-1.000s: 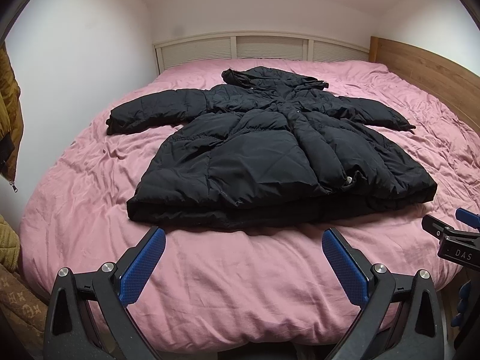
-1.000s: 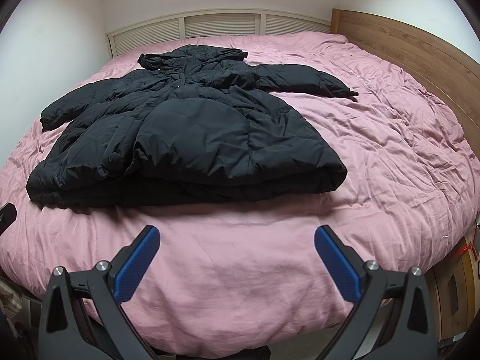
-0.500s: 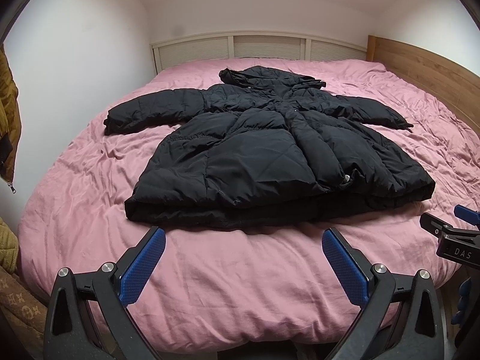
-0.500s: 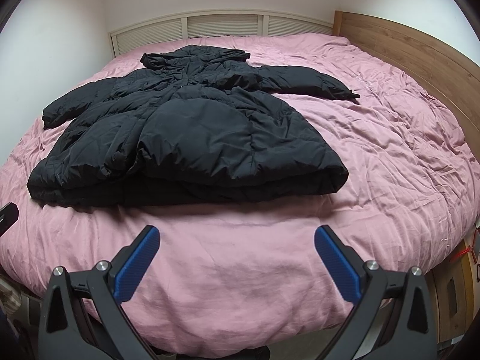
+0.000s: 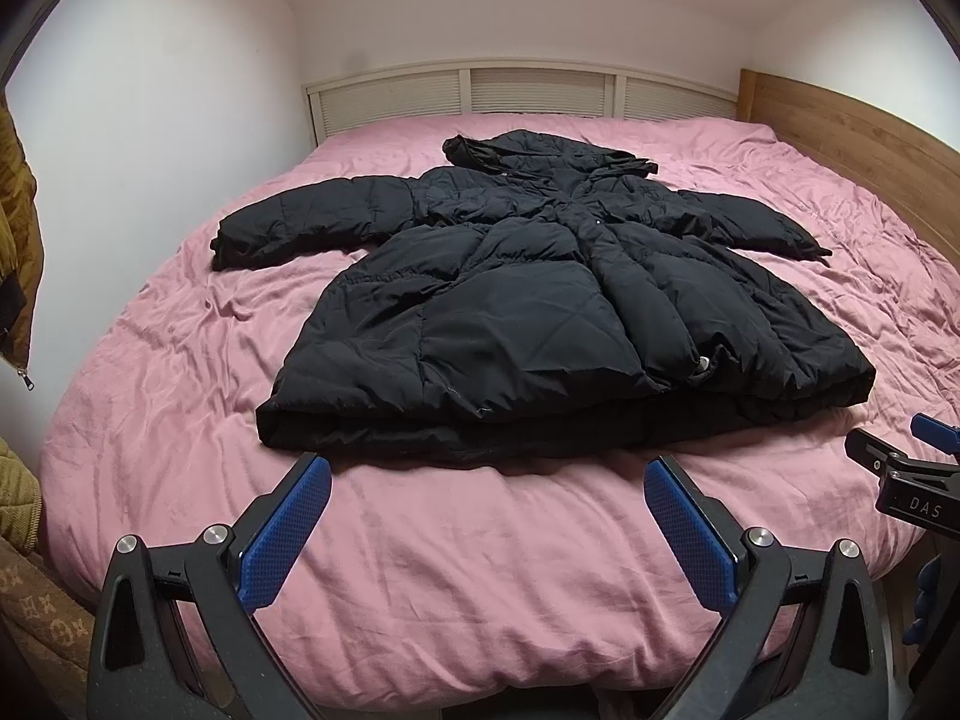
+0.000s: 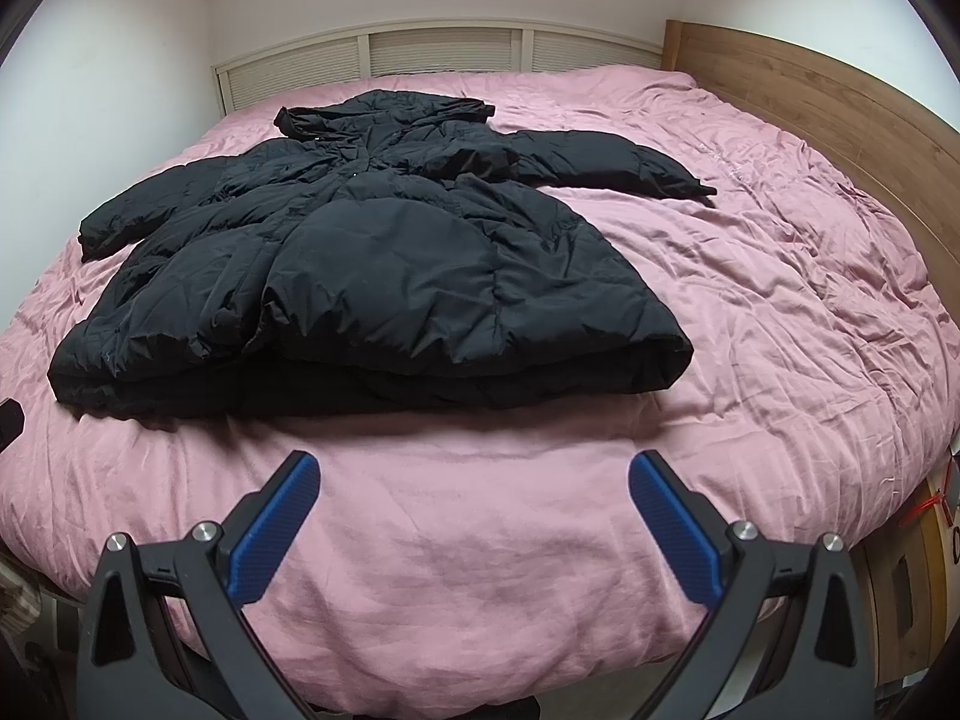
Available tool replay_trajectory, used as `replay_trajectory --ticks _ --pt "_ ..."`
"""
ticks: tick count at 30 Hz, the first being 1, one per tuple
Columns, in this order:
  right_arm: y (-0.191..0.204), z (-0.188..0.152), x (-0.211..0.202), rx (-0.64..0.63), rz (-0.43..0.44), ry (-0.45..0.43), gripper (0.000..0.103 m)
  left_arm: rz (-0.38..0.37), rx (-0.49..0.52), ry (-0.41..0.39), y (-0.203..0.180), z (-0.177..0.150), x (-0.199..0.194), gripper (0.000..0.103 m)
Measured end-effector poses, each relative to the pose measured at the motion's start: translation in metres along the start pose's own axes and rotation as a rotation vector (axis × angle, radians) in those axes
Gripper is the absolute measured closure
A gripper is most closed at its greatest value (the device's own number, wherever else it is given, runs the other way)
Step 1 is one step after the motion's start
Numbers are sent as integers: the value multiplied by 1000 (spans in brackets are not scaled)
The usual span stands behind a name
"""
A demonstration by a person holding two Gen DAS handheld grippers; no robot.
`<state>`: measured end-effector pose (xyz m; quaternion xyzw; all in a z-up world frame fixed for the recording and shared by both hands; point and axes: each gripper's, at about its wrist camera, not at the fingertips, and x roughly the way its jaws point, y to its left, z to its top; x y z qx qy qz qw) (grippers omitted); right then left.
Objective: Fold large clothes
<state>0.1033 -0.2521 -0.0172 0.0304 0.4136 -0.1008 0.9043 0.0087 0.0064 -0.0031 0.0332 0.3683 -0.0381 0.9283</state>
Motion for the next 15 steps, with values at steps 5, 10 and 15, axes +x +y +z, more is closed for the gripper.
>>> replay_trajectory --ticks 5,10,15 --pt "-4 0 6 4 10 1 0 0 10 -2 -1 5 0 1" --pt "-7 1 8 16 17 0 0 -12 12 14 -4 6 1 1" --pt "-11 7 9 24 22 -9 0 -4 -1 47 -3 6 4 1"
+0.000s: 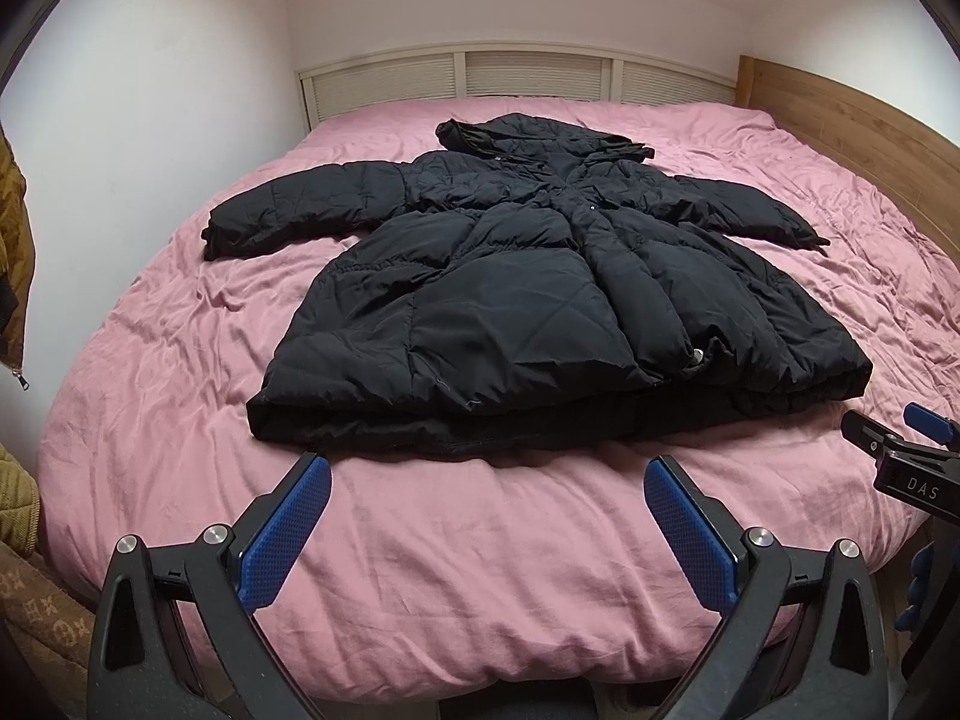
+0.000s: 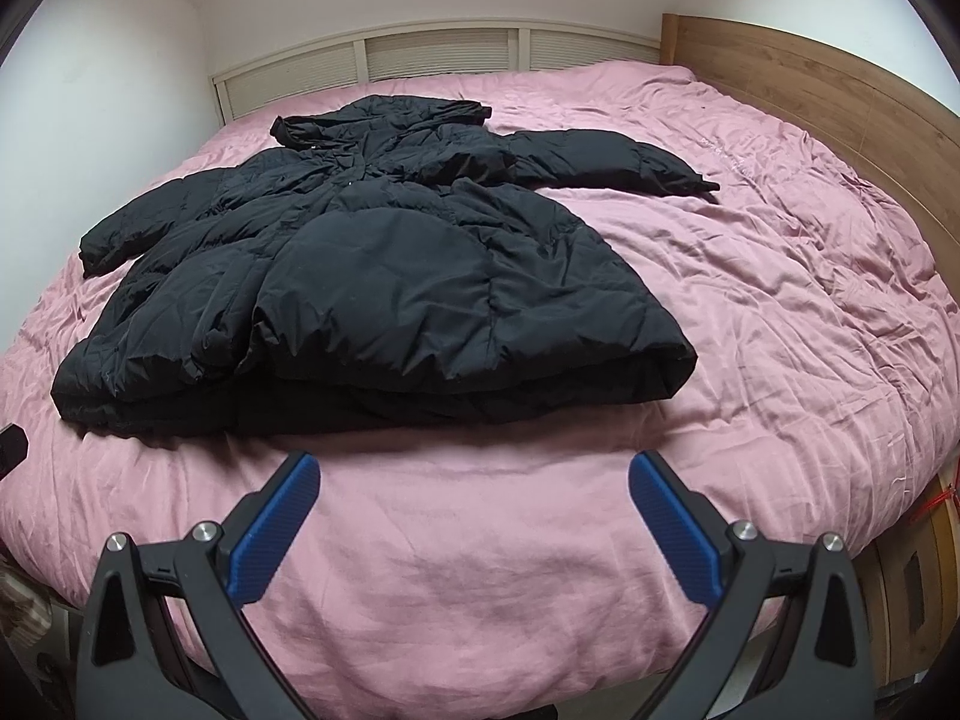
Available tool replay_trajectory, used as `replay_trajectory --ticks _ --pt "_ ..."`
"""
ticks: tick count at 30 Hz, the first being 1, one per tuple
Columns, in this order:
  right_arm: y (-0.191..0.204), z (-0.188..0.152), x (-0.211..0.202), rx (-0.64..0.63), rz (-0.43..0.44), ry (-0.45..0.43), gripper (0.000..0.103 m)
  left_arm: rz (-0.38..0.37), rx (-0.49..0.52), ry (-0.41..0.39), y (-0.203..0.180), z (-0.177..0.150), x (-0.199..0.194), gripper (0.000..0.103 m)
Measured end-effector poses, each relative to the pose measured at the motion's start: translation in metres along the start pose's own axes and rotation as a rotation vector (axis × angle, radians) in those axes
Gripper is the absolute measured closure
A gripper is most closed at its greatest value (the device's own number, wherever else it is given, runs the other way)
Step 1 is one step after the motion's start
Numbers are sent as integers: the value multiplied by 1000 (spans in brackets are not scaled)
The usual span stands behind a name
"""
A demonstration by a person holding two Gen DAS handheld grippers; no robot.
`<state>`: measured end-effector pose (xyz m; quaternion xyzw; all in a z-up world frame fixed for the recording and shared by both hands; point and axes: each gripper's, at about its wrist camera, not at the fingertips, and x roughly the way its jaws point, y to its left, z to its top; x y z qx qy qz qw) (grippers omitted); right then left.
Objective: Fold large clothes
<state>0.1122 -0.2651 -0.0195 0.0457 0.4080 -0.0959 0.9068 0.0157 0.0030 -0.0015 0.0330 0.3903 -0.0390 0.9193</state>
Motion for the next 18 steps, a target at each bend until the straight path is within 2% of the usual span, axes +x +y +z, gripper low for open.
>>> replay_trajectory --ticks 6,12,18 --pt "1 13 5 -10 8 -11 0 63 -24 -24 13 7 2 1" --pt "5 32 18 -17 11 -12 0 28 -60 -59 31 31 16 1" --pt "5 54 33 -16 2 -26 0 -41 -134 -41 64 63 45 1"
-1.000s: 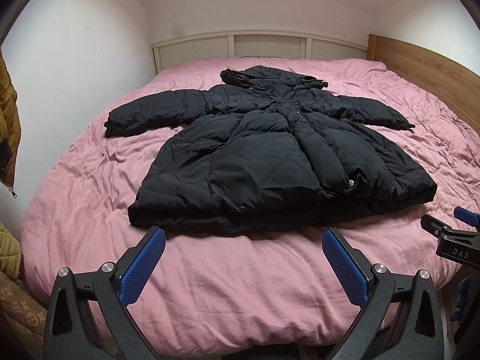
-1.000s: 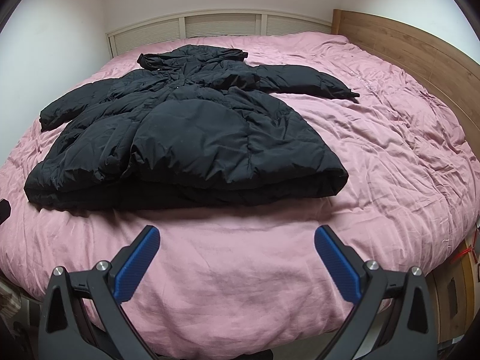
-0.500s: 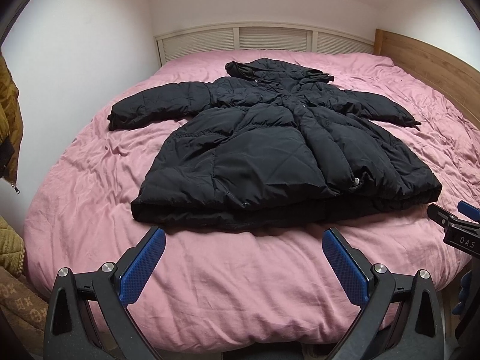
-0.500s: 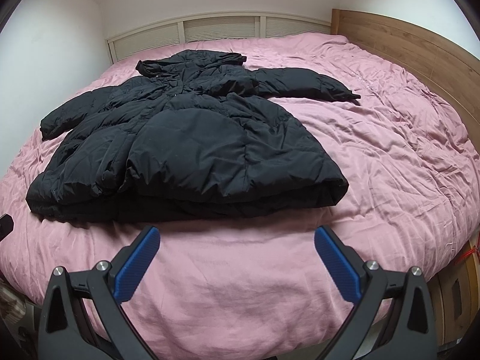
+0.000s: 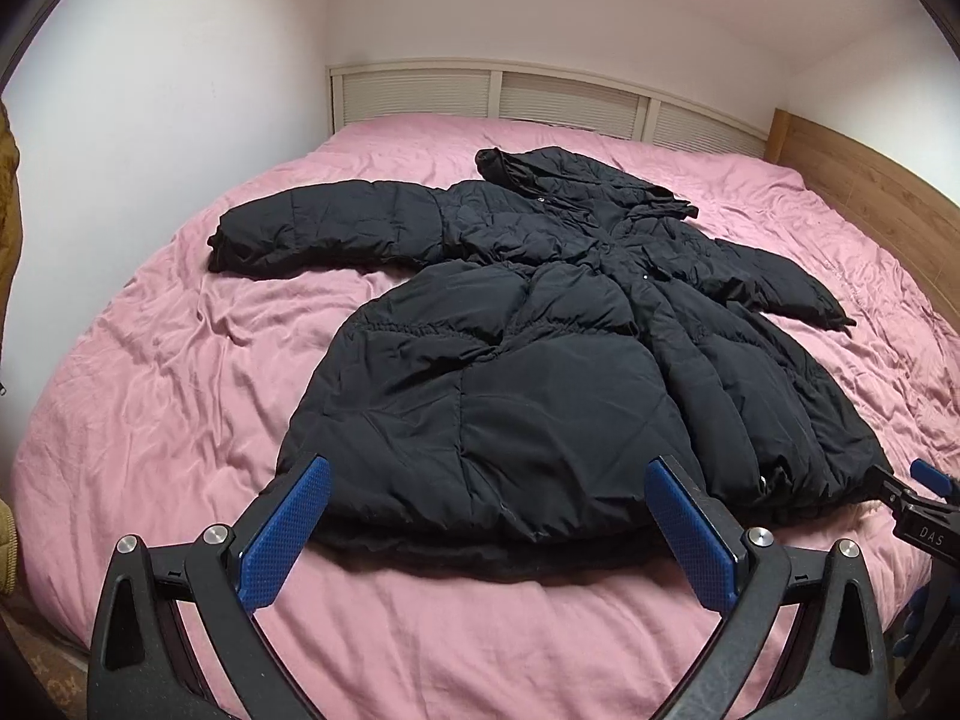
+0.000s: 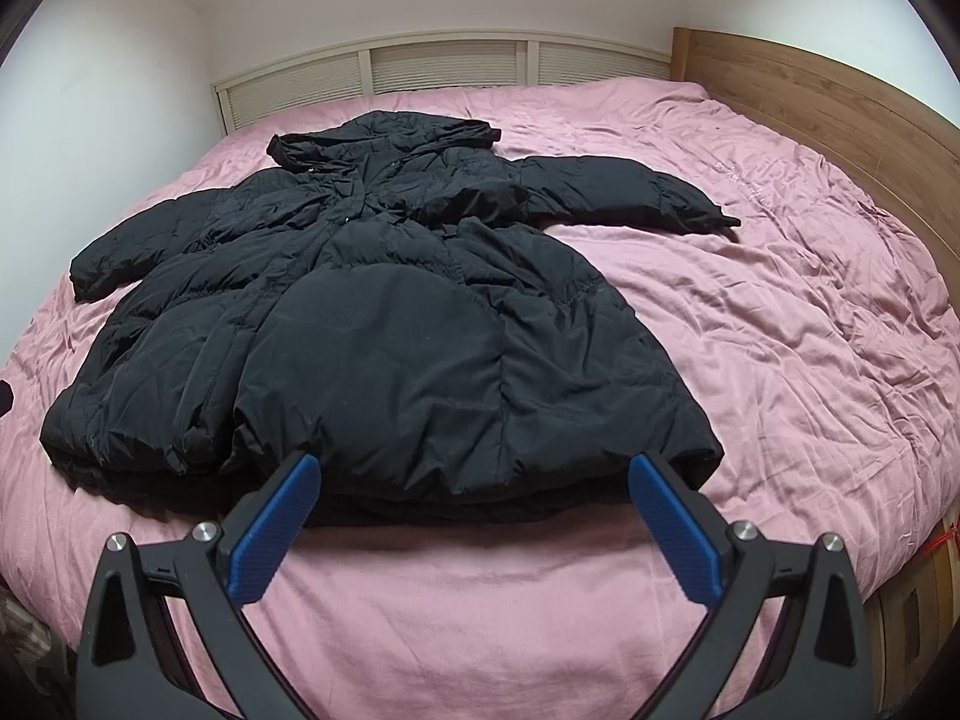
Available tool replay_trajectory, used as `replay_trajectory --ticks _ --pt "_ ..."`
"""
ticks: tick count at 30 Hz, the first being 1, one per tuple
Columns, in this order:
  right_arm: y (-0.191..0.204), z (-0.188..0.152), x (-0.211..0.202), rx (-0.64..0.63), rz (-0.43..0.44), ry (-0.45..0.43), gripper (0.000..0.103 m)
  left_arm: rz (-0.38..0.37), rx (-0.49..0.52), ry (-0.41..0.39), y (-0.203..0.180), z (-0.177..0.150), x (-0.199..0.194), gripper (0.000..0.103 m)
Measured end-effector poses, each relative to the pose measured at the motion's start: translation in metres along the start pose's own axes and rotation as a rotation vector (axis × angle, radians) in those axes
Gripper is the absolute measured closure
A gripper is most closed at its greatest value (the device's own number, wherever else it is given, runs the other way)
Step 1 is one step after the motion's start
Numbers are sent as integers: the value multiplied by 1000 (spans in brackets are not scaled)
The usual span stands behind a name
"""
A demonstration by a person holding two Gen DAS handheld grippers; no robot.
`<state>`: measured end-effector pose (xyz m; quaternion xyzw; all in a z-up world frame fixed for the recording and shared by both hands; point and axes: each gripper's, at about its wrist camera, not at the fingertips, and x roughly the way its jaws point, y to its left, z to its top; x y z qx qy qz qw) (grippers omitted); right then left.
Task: Fold large clothes
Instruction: 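Grasp the black coat's sleeve with the left gripper and lift it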
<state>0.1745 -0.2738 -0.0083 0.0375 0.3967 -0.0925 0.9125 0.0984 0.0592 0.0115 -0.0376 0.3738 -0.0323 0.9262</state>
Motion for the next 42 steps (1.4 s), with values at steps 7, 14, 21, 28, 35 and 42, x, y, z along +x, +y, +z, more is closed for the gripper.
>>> replay_trajectory --ticks 7,14,21,28,35,42 --pt "-5 28 26 16 -21 -5 0 13 -123 4 58 47 41 1" --pt "-5 58 62 34 -39 -3 0 30 -230 22 116 87 102 1" --pt "1 87 99 21 -38 0 0 69 -358 31 164 120 168 1" --pt "14 135 142 1 7 -1 0 166 -510 27 219 152 234 1" --pt "27 163 148 24 7 52 0 81 -798 61 274 155 266 4" --pt "31 187 139 23 -29 119 0 -65 -1069 40 305 151 279 7"
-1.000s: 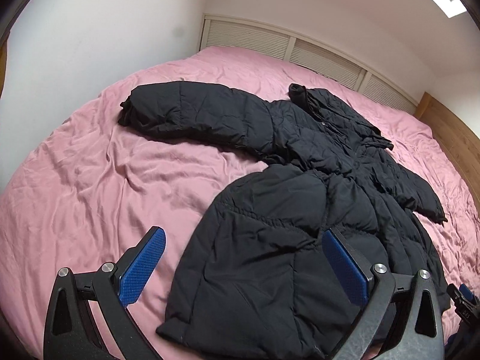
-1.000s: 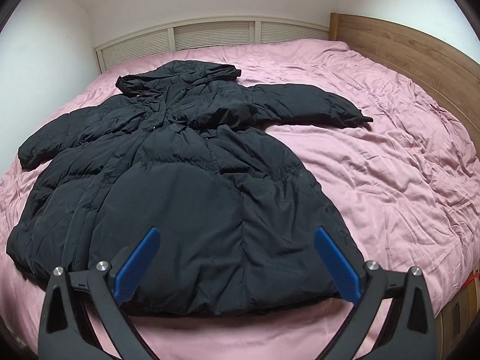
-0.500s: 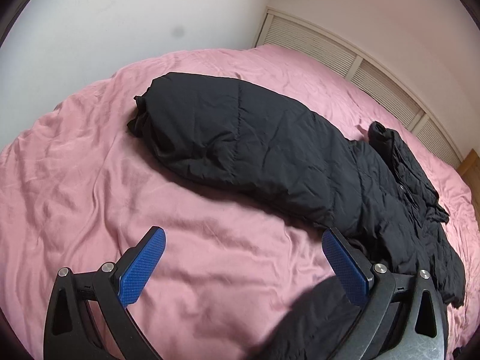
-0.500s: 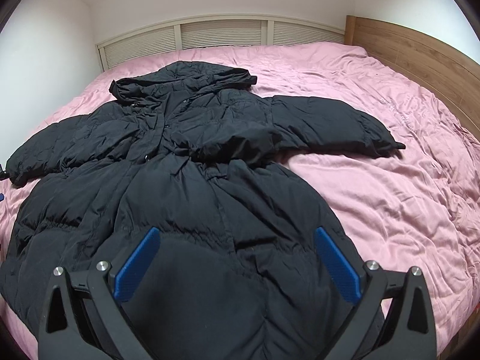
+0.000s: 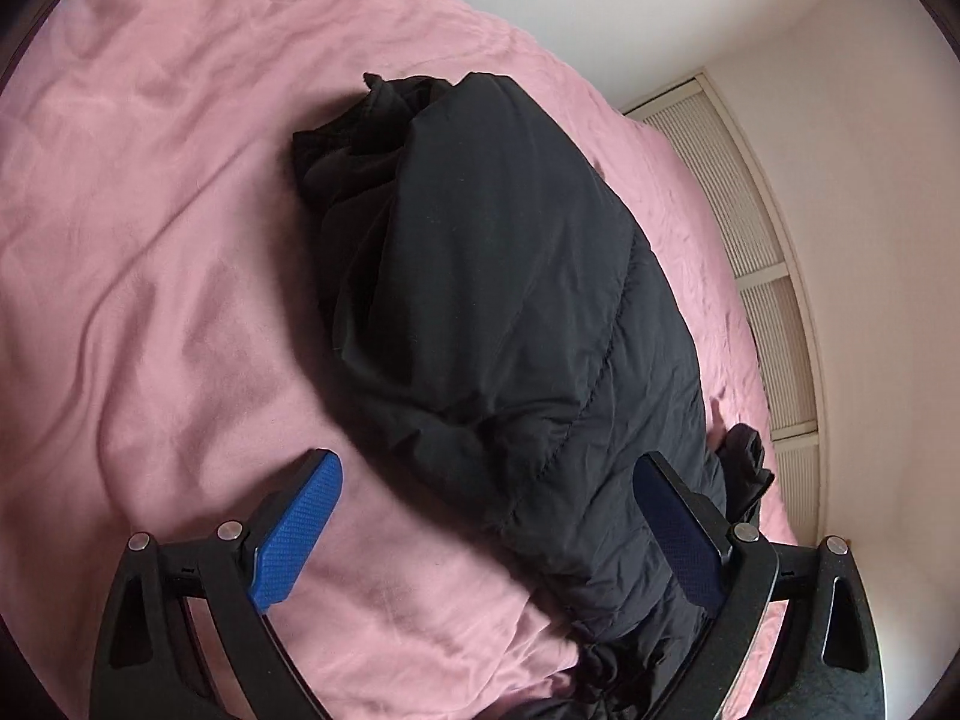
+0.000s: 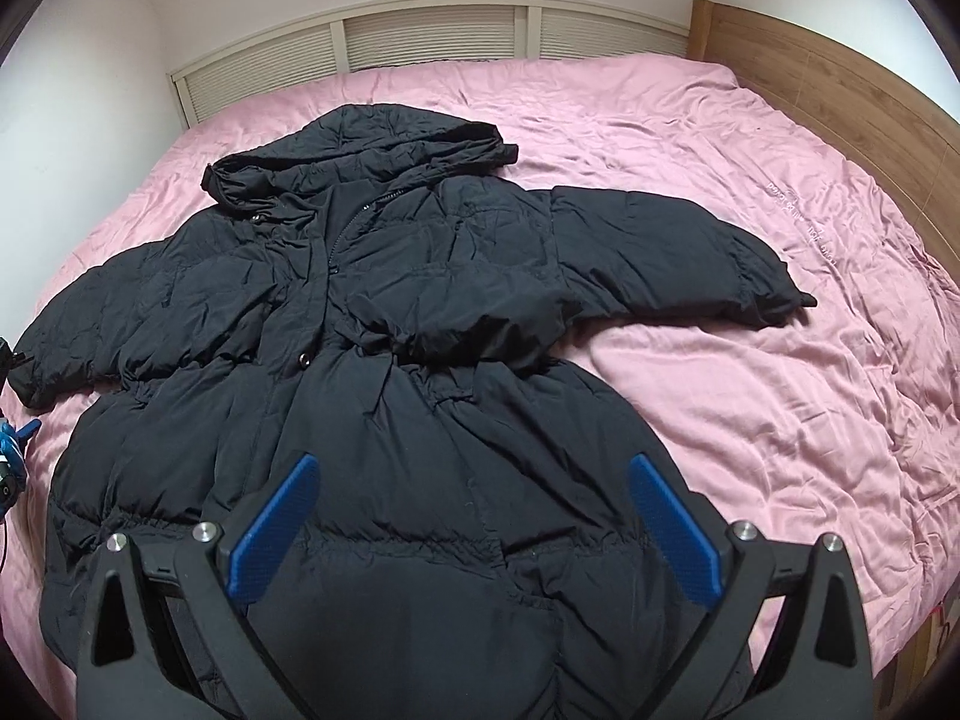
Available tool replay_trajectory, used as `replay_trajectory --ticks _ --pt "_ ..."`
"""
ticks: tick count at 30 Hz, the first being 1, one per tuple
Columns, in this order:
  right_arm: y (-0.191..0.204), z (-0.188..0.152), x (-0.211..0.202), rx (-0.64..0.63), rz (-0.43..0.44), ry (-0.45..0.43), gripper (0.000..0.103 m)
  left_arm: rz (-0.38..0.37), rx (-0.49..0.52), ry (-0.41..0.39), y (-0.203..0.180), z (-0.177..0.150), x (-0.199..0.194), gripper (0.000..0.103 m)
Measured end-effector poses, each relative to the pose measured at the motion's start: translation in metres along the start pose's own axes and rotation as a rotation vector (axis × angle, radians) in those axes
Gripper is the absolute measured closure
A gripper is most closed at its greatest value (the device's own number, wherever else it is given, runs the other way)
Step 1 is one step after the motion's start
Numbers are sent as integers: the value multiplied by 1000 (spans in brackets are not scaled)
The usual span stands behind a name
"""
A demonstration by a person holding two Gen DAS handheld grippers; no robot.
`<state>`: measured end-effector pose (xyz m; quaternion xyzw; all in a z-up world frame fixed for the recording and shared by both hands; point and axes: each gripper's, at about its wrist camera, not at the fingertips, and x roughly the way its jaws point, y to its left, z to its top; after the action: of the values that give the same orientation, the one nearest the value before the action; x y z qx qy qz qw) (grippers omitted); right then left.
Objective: Fold large clothes
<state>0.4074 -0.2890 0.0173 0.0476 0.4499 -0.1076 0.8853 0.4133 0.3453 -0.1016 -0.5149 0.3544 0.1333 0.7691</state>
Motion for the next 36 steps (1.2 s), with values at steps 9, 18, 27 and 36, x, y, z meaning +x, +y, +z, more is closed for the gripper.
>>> replay_trajectory --ticks 9,18,27,36 --pt "11 36 -23 -3 -64 19 0 -108 -158 69 9 20 20 43" --pt "25 56 -38 17 -79 39 0 -155 -129 107 -7 38 18 84" --pt "17 61 -23 8 -56 63 0 -156 18 105 -63 33 -1 93" --pt "-17 68 0 23 -21 103 0 -225 201 116 -144 -8 -33 94"
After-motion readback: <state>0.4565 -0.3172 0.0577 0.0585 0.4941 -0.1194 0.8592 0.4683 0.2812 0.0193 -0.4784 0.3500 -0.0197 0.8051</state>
